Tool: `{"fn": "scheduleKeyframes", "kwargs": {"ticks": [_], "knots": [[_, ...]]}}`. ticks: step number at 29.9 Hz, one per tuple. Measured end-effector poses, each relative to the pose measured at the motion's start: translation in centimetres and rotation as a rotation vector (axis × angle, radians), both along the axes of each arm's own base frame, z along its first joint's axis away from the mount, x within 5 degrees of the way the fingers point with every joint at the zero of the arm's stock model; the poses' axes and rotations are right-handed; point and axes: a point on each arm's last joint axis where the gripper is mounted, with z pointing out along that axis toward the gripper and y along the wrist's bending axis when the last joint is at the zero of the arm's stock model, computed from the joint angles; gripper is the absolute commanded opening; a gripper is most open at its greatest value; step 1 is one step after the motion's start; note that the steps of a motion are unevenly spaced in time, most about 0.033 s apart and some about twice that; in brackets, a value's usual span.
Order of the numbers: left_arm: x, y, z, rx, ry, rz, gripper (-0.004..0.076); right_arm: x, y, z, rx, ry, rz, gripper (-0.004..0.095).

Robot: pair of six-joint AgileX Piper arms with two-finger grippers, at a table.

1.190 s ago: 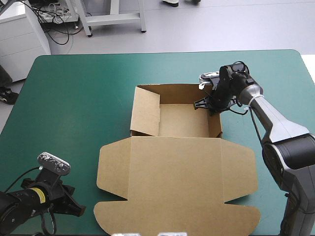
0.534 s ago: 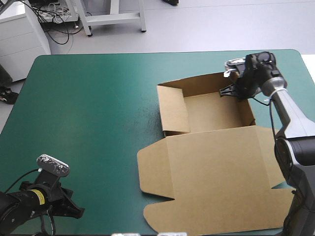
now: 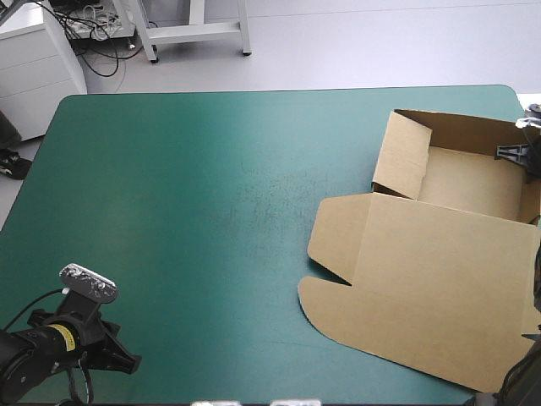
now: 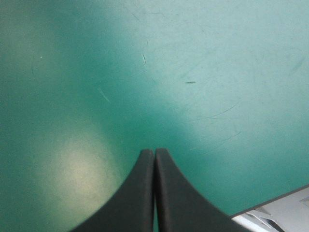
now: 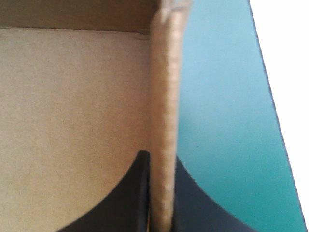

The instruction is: Fold the box

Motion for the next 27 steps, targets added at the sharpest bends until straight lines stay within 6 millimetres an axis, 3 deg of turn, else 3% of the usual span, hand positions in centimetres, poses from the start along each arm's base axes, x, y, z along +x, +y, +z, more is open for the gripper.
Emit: {"fn": "scheduleKeyframes", "kwargs": {"ticks": [4, 6, 11, 14, 21, 24, 27], "knots": [[0.0, 0.0, 0.0, 0.003, -0.001, 0.0, -0.0032, -0.8, -2.0, 0.0, 0.023, -0.011, -0.032, 0.0093], [0.0, 0.1, 0.0, 0.006, -0.003, 0.001, -0.0032, -1.1, -2.4, 0.0, 0.028, -0.011, -0.035, 0.0214], [0.1, 0.2, 0.0, 0.018, -0.01, 0.003, -0.0032, -1.1, -2.4, 0.0, 0.048, -0.013, -0.015, 0.067], [0.1, 0.2, 0.1, 0.016, -0.019, 0.008, -0.0032, -1.1, -2.3, 0.0, 0.061, -0.02, -0.015, 0.082], [0.2, 0.2, 0.1, 0.013, -0.021, 0.011, -0.0032, -1.6, -2.0, 1.3, 0.056, -0.044, -0.014, 0.074], [0.2, 0.1, 0.1, 0.009, -0.021, 0.011, -0.0032, -2.3, -1.2, 3.0, 0.084, -0.084, 0.004, 0.0553], [0.2, 0.1, 0.1, 0.002, -0.024, 0.013, -0.0032, -3.2, 0.2, 4.9, 0.152, -0.126, 0.053, 0.0255]]}}
